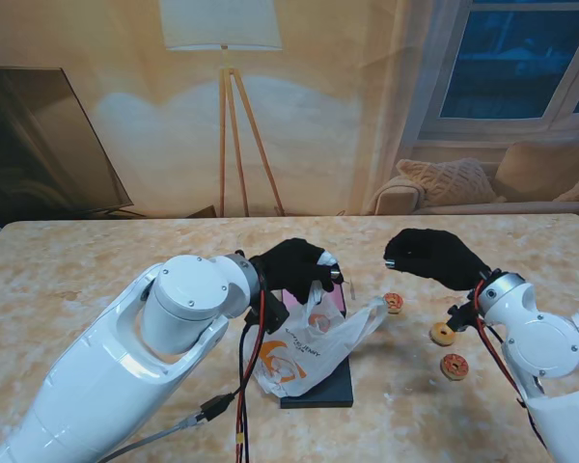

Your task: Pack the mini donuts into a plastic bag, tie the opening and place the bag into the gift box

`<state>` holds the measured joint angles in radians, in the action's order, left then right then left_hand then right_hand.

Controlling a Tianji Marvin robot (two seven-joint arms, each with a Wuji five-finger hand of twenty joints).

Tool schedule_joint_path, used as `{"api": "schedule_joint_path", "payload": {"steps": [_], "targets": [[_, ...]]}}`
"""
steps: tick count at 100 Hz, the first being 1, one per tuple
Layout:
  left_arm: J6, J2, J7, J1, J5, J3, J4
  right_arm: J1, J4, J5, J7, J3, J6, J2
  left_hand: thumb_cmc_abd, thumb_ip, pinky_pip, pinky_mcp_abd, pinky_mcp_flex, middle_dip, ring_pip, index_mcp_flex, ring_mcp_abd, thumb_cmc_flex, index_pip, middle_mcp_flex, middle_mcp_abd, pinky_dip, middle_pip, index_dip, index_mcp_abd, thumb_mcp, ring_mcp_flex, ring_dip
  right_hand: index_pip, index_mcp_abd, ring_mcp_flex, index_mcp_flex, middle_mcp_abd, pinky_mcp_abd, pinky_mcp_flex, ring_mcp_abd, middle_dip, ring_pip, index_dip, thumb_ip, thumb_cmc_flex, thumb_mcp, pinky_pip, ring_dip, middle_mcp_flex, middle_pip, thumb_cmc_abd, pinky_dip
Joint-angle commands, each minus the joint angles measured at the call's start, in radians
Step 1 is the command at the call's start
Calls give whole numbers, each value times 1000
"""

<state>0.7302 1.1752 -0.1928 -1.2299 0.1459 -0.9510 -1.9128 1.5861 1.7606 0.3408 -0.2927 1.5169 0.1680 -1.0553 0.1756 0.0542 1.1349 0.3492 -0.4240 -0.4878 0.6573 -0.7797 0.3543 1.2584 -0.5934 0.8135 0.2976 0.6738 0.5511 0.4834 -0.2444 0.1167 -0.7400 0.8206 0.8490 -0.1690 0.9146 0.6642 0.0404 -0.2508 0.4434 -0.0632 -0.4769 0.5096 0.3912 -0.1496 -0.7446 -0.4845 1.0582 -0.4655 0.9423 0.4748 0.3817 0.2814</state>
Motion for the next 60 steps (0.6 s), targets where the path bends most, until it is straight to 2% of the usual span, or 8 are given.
{"api": "schedule_joint_path", "payload": {"steps": [1,22,44,53,55,60], "targets": [[-2,1,-18,-5,0,-2,-12,-16,-43,10,-13,-8,-17,-6,-3,15,18,-6,4,5,-4,-14,19,33,-20,-14,4,26,-6,12,10,1,19,21,-5,6,-11,-23,1,-9,-11,9,-21,22,7,-21,-26,-8,27,-33,-35,16,-3,19],[-5,0,-18,-11,-2,-5,-15,-76,-131,120,-12,-50,-61,0,-2,15,17,-7,5,4,-4,-13,19,33,-19,-14,5,27,-6,12,9,1,19,21,-14,25,-32,-36,7,-12,-20,8,-50,79,3,-23,-23,-45,29,-65,-57,47,32,29],[-7,0,-18,-18,3,-5,-16,-149,-232,280,-20,-124,-46,14,-2,15,17,-6,7,3,-3,-14,17,32,-18,-13,5,29,-7,12,10,1,17,24,-157,55,-80,-41,-2,-7,-30,31,-143,204,61,-22,51,-138,28,-153,-120,114,58,50],[-8,-1,-19,-21,5,-6,-18,-187,-286,342,-19,-162,-28,21,-2,15,16,-5,8,3,-4,-16,18,33,-18,-12,4,30,-6,13,9,1,17,24,-247,54,-107,-35,-4,-2,-39,42,-177,239,108,7,105,-183,22,-180,-153,132,71,54],[-8,-1,-20,-21,6,-6,-18,-196,-299,356,-22,-171,-21,23,-2,15,16,-6,8,3,-4,-16,17,32,-18,-12,4,30,-7,13,10,1,17,25,-291,29,-119,-28,-4,-1,-44,46,-186,235,157,18,136,-224,16,-183,-167,127,96,57],[-10,-2,-22,-22,6,-7,-18,-218,-330,390,-26,-193,-3,28,-1,15,16,-6,7,3,-4,-15,17,32,-17,-12,4,30,-7,12,11,1,16,25,-317,7,-140,-36,-2,-1,-54,47,-179,208,184,46,175,-266,6,-171,-191,107,123,56]]}}
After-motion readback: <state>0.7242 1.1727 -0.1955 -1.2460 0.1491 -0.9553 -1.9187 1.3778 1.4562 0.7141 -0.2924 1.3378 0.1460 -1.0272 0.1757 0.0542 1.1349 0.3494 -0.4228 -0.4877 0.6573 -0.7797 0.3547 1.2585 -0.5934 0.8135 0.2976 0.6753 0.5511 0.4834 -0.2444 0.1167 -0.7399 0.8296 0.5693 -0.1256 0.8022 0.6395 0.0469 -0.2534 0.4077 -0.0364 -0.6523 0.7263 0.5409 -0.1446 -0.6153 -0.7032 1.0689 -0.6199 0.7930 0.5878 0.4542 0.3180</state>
